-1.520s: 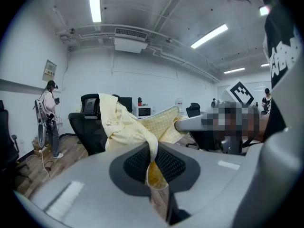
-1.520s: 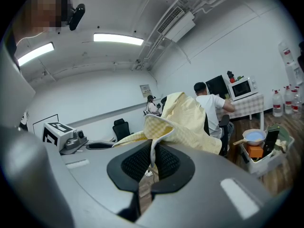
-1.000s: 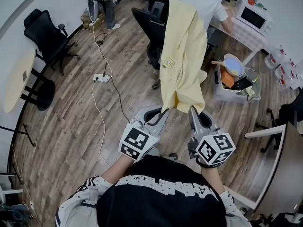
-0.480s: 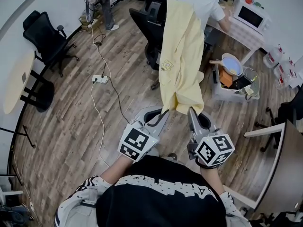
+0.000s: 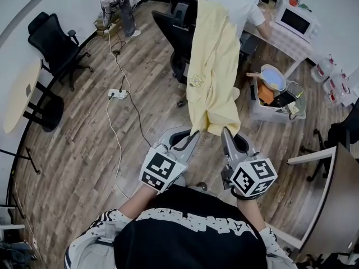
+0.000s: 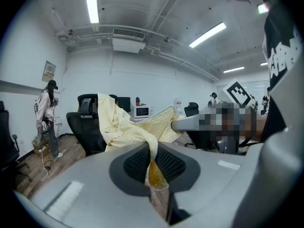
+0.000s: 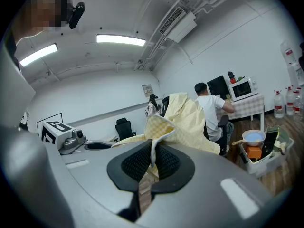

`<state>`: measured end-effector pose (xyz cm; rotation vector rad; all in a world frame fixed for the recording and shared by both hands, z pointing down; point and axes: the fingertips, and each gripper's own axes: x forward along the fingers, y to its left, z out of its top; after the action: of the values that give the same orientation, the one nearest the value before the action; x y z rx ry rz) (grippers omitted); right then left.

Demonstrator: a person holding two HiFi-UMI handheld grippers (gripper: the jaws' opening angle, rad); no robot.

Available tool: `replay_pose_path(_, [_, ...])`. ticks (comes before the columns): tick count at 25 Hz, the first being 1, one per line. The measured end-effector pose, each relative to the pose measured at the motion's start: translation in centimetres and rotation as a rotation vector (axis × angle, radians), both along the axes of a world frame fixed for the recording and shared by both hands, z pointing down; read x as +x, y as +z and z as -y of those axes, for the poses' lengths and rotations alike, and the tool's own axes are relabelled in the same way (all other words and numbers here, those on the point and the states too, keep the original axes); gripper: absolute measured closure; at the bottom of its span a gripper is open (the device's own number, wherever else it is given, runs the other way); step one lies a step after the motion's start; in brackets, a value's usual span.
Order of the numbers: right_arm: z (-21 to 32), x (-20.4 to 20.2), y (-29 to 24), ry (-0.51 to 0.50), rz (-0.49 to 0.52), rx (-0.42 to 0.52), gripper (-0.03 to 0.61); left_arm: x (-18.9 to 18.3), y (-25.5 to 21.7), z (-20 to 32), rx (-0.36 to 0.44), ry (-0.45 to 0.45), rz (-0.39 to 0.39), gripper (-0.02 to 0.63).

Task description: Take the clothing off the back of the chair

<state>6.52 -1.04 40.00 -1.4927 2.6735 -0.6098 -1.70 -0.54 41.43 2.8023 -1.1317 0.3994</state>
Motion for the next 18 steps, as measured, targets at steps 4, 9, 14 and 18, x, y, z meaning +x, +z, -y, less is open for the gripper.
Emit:
replay_pose_path(4, [-0.3,0.7,0.1,-0.003,0.001,0.003,0.560,0.7,0.1,-0.4,0.002,-0.002,0.000,0.589])
replay_pose_path(9, [-0.5,1.1,0.1,-0.008,0.001,0.001,0.560,1.1,0.1,-0.7,0.000,-0.009,0.003,0.589])
replay_pose_path(14, [-0.9,1.3,0.1,-0.009,0.005,0.004,0.560,1.4,0.2,-1.2,-0.001,-0.010,0.006,0.589])
replay_pose_path(18, [-1.2,1.5,0.2,-0.011,0.006,0.003,0.560,1.6,0.2,-1.5,-0.001,-0.009,0.009,0.589])
